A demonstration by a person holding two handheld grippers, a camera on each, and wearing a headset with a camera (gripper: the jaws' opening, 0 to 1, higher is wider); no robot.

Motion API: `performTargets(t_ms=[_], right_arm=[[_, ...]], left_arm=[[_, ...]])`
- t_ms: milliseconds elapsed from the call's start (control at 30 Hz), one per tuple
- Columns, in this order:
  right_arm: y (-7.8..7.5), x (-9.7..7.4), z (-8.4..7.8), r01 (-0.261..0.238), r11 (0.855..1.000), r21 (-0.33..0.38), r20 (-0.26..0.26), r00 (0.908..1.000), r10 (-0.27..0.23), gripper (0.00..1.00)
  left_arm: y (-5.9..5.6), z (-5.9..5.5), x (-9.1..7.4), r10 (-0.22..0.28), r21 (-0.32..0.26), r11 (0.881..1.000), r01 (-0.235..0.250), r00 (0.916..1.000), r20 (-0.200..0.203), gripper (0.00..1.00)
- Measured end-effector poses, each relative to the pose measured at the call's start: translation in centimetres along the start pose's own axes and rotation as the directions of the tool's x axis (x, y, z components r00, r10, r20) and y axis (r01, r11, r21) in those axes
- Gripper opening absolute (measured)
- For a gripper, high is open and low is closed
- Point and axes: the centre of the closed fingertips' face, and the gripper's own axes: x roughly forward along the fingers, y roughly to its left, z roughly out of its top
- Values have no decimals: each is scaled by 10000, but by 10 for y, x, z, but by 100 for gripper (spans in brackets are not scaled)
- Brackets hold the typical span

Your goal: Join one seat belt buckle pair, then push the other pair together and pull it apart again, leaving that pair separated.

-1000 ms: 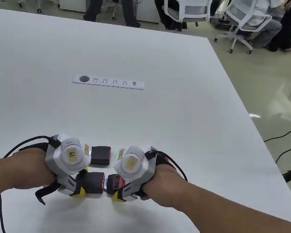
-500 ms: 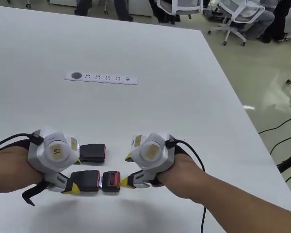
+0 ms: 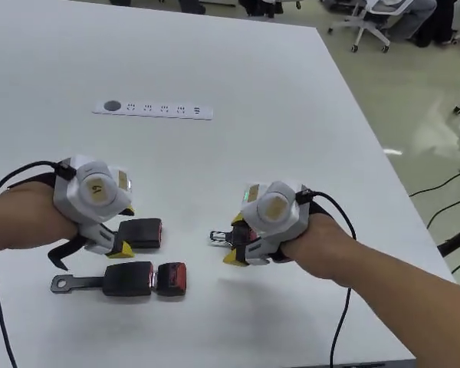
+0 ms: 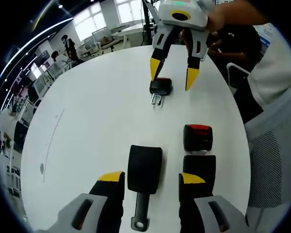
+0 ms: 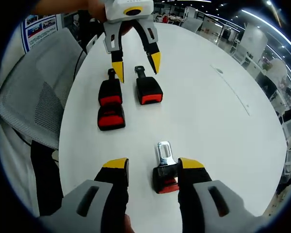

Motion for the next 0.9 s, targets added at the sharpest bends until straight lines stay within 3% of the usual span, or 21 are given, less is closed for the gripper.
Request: performTargets(t_ms=[333, 500, 567, 600, 667, 833, 900], right_arm=[[-22, 7, -34, 87, 9980, 620, -364, 9993, -64, 37], [-17, 9, -32, -107, 9986, 523, -497, 9987, 133, 38], [-16, 13, -33, -217, 9989, 406, -636, 9977, 243, 36], [-16, 13, -33, -233, 9991, 357, -707, 9972, 258, 36], [-16, 18, -35, -292, 9993, 230, -796, 9963, 310, 36], [-12, 24, -39, -512, 9985, -172, -1168, 9920, 488, 35], [-11, 23, -36, -703, 9974, -181, -1060, 9920, 680, 33]], left_arm=[[3, -12, 19, -452, 161, 9988, 461, 9976, -531, 43], [5, -16, 26, -605, 361, 9973, 635, 9952, -769, 41], [7, -20, 26, -515, 849, 9945, 615, 9919, -1157, 40], [7, -20, 28, -480, 1079, 9924, 600, 9926, -1112, 40], [3, -18, 30, -740, 1023, 9911, 846, 9918, -1040, 38], [3, -17, 34, -834, 1064, 9898, 951, 9905, -1094, 35], [2, -18, 34, -855, 1136, 9887, 982, 9900, -1120, 35]])
